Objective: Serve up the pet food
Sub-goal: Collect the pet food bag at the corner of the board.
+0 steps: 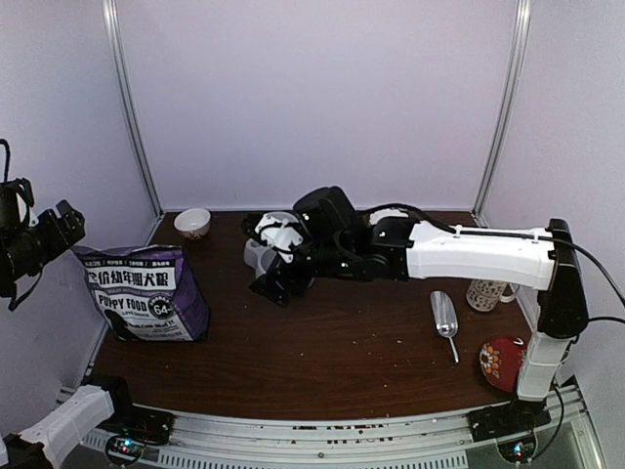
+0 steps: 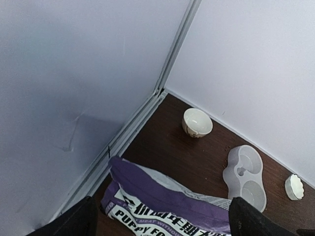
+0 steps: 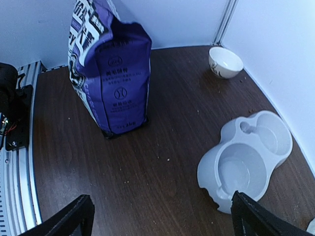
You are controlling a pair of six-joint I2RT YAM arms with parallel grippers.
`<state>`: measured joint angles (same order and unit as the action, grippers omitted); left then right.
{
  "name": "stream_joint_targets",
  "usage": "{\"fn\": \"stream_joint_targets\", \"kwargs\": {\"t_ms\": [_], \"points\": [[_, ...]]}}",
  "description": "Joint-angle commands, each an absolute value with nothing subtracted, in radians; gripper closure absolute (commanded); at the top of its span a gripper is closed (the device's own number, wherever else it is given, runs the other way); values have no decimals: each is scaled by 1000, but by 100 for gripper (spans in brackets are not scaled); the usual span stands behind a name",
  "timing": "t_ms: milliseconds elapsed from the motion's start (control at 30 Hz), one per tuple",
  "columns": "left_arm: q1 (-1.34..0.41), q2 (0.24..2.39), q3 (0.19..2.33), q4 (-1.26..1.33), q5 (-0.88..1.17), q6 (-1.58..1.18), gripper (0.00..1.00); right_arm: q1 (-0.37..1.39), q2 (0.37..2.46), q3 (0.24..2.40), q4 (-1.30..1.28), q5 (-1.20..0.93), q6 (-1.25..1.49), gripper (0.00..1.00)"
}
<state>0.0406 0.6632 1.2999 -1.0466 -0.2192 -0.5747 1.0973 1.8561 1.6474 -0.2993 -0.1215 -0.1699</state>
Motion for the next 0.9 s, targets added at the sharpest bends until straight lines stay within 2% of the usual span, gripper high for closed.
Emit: {"fn": "stream_joint_targets", "kwargs": {"t_ms": [0, 100, 300, 433, 633, 867], "points": [[50, 722, 1342, -1224, -225, -829, 3, 1092, 1748, 1490, -160, -47, -99, 0], [50, 747, 1355, -1280, -174, -931, 4, 1092, 1697, 1380, -121, -35, -68, 0], [51, 677, 1242, -1155, -129, -1073, 4, 1093, 1621, 1215, -61, -28, -8, 0], [51, 698, 1198, -1120, -89, -1138, 8, 1093, 1584, 1145, -50, -33, 22, 0], [51, 671, 1079, -920, -51, -1192, 12, 1093, 1554, 1072, -12, -49, 66, 0], [50, 731, 1032, -772, -1, -1224, 20, 1092, 1568, 1055, -5, -97, 123, 0]]}}
